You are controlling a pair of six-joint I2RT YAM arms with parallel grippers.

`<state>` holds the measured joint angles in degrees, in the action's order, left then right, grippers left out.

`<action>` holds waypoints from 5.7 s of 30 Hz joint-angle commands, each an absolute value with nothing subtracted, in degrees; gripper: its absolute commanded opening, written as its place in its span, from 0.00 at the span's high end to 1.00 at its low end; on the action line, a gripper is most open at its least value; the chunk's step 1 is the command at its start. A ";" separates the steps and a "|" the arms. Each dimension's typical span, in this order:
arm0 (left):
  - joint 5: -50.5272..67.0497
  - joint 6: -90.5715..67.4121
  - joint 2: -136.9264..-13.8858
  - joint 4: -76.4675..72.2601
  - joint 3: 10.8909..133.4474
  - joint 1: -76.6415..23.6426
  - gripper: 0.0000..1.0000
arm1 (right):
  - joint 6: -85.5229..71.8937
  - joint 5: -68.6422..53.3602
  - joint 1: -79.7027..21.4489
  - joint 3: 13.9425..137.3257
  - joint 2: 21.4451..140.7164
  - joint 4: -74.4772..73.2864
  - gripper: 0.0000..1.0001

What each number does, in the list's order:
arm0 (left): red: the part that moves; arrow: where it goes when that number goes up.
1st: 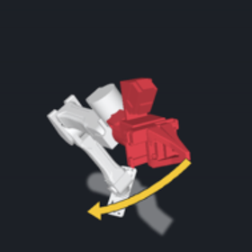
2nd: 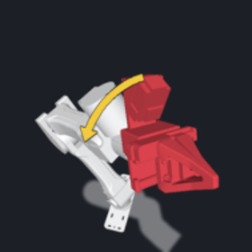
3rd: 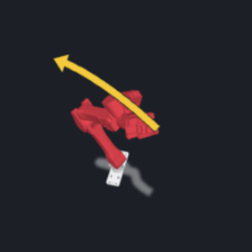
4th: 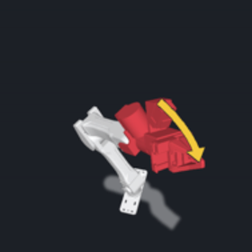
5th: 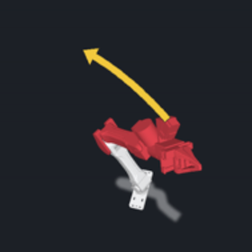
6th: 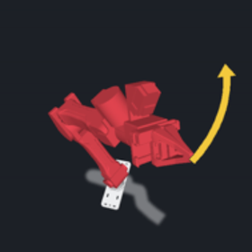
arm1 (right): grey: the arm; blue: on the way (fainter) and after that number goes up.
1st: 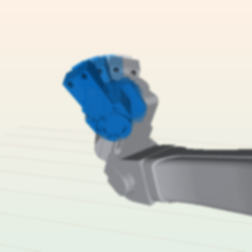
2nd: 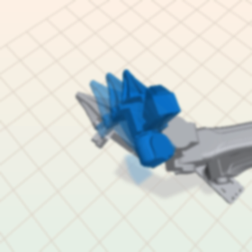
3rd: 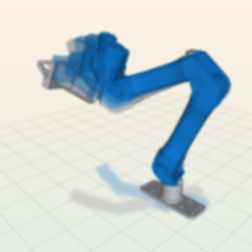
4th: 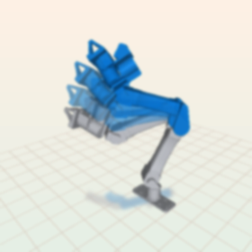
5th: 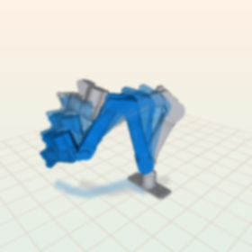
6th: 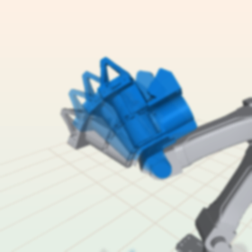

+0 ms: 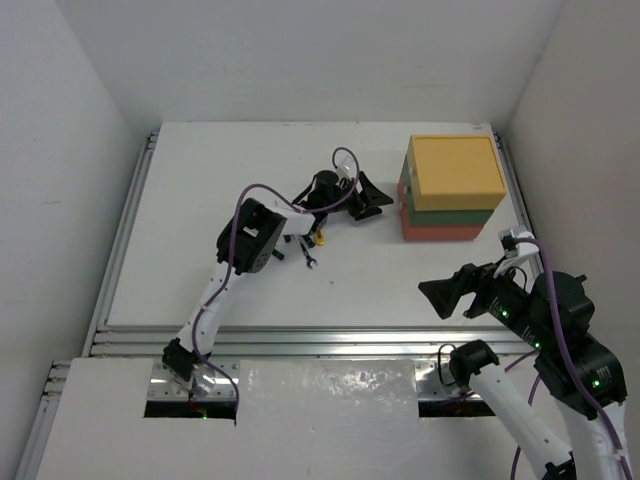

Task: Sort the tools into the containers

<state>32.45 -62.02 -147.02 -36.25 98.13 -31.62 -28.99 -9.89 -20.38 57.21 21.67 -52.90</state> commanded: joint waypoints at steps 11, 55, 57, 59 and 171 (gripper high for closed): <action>35.59 -64.24 -158.73 -31.11 114.08 -33.57 0.43 | -30.76 -14.06 -20.30 55.55 22.24 -50.19 0.01; 37.88 -67.06 -152.67 -44.29 103.11 -29.01 1.00 | -30.14 -14.06 -20.30 54.40 22.50 -50.36 0.01; 38.06 -67.15 -150.83 -45.08 100.65 -27.86 1.00 | -30.15 -14.85 -20.22 54.40 22.94 -50.27 0.01; 38.06 -66.62 -148.73 -46.23 96.87 -27.16 1.00 | -30.41 -15.03 -20.30 54.14 22.94 -49.66 0.01; -20.39 -22.15 -34.98 32.78 48.16 -20.74 0.00 | -25.93 14.92 -47.90 97.55 112.86 -42.53 1.00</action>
